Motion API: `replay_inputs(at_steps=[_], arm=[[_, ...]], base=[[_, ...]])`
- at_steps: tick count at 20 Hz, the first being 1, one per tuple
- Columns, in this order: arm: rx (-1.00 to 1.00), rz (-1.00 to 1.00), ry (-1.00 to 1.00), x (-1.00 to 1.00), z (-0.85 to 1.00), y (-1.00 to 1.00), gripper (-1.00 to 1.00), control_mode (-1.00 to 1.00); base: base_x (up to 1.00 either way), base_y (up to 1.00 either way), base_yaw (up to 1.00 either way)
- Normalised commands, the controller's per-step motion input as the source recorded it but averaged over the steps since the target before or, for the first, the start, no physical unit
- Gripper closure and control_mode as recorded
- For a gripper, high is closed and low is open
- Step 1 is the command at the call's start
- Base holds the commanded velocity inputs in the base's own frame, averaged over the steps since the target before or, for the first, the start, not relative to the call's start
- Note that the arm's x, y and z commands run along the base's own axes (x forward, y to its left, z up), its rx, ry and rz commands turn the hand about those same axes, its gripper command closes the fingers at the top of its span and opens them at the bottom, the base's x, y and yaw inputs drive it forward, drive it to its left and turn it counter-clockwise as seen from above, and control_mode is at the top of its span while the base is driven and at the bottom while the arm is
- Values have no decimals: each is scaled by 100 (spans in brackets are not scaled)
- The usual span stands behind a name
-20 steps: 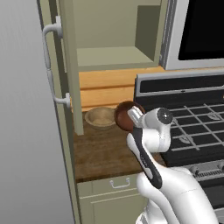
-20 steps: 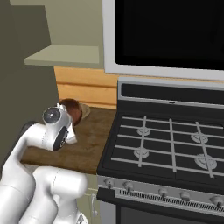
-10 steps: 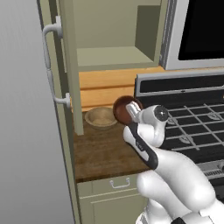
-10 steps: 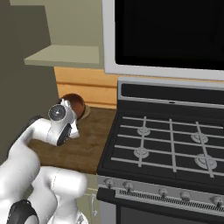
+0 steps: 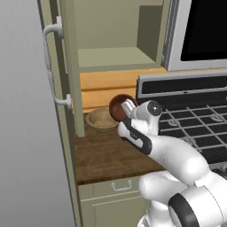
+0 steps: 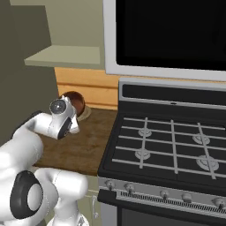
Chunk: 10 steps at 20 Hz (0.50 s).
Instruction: Pick up the bowls on the counter and stack them on top of one another in the open cabinet. Place the smaller bowl on top of the larger bowl.
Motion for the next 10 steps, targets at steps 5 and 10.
replay_inputs(at_steps=[5, 10], arm=[[-3, 1, 2, 40, 0, 24, 100, -100], [-2, 1, 4, 35, -9, 20, 100, -100]], base=[[0, 0, 0], [0, 0, 0]])
